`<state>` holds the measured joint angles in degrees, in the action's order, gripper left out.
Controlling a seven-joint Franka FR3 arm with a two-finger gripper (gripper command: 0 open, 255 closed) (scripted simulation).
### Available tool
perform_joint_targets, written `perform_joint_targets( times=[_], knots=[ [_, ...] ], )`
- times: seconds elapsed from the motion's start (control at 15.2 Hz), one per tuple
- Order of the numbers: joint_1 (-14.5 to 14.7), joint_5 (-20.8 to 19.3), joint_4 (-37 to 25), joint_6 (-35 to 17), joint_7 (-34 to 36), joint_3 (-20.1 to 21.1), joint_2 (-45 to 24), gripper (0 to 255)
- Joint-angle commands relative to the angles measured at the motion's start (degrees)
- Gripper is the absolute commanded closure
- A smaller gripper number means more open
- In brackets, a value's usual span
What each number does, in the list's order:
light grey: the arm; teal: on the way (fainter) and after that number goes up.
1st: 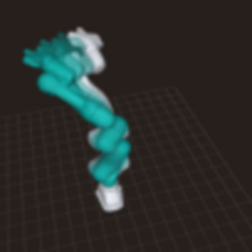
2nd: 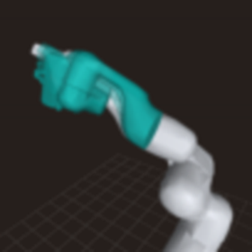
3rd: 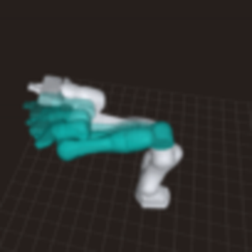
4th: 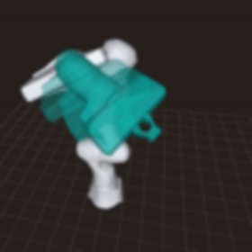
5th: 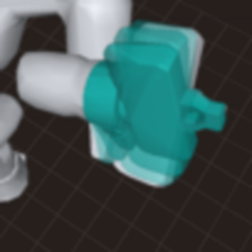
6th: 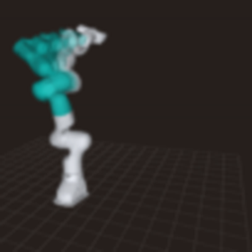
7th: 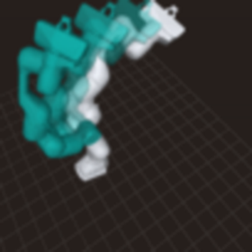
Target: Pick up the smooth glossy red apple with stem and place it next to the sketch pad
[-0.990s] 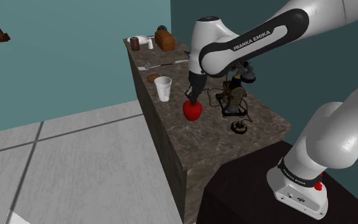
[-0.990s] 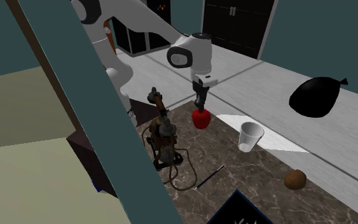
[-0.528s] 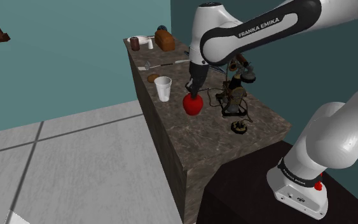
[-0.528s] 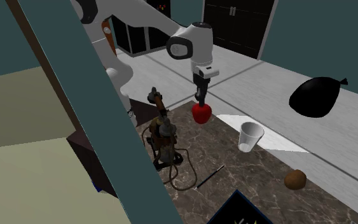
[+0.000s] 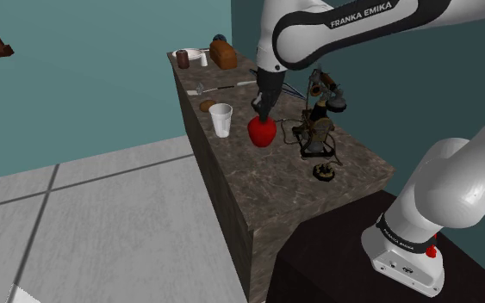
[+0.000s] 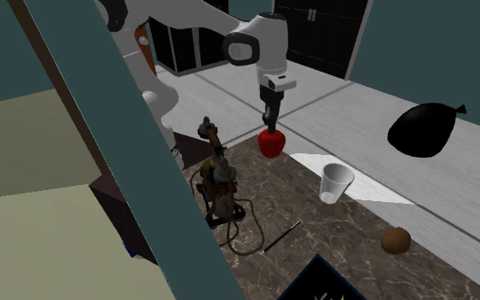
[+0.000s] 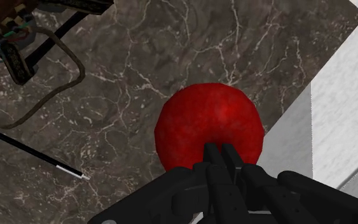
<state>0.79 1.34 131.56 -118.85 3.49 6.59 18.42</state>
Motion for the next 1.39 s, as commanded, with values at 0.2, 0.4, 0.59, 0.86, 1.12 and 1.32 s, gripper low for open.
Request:
perform_joint_targets(
  times=[0.2,0.4,0.59,0.86,1.12,1.32],
  knots=[
    [0.01,0.04,-3.15,4.05,-0.04,-0.09,0.88,255],
    [-0.01,0.04,-5.20,6.39,-0.08,-0.16,1.17,255],
    [-0.03,0.02,-7.35,8.72,-0.11,-0.22,1.35,255],
    [-0.07,-0.01,-10.38,11.80,-0.13,-0.29,1.41,255],
    [-0.11,-0.06,-13.59,14.88,-0.14,-0.35,1.27,255],
    [-0.14,-0.10,-16.13,17.18,-0.14,-0.38,1.03,255]
  ],
)
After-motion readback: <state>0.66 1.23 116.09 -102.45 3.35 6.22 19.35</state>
